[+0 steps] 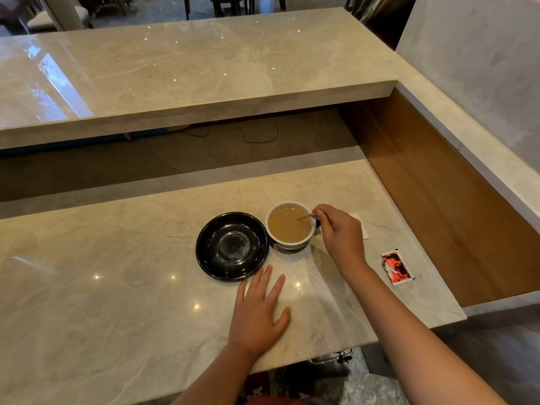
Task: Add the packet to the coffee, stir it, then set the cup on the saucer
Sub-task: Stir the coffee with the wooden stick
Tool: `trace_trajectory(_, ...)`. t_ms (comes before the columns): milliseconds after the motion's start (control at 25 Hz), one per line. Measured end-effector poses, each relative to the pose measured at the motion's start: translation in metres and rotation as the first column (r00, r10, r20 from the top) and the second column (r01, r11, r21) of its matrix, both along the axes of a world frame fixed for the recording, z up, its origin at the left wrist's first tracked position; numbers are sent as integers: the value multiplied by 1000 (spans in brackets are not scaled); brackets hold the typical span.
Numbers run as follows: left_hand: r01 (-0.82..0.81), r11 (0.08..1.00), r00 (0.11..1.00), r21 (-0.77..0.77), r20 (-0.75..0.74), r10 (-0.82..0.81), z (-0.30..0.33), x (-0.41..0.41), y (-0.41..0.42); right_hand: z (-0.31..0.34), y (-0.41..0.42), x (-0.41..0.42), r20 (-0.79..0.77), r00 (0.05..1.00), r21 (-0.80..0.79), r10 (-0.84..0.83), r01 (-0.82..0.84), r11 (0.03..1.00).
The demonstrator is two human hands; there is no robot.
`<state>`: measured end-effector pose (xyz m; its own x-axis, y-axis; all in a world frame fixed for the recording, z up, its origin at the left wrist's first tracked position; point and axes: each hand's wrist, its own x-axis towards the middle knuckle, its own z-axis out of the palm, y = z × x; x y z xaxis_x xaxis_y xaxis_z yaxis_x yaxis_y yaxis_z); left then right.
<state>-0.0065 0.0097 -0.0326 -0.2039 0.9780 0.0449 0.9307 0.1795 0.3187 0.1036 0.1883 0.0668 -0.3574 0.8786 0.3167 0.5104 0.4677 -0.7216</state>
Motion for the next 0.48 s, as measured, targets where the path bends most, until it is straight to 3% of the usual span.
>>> trace_trajectory(240, -3, 1000, 1000, 2, 3, 3, 0, 0, -2, 11, 0, 12, 195, 969, 162, 153, -186, 969)
trace_trajectory(360, -3, 1000, 1000, 3, 3, 3, -1, 0, -1, 17, -1, 12, 135, 976, 15, 169, -172, 985)
trace_trajectory(480, -11, 1000, 1000, -3, 6, 11, -1, -1, -2, 15, -6, 7, -53, 995, -207, 83, -92, 974)
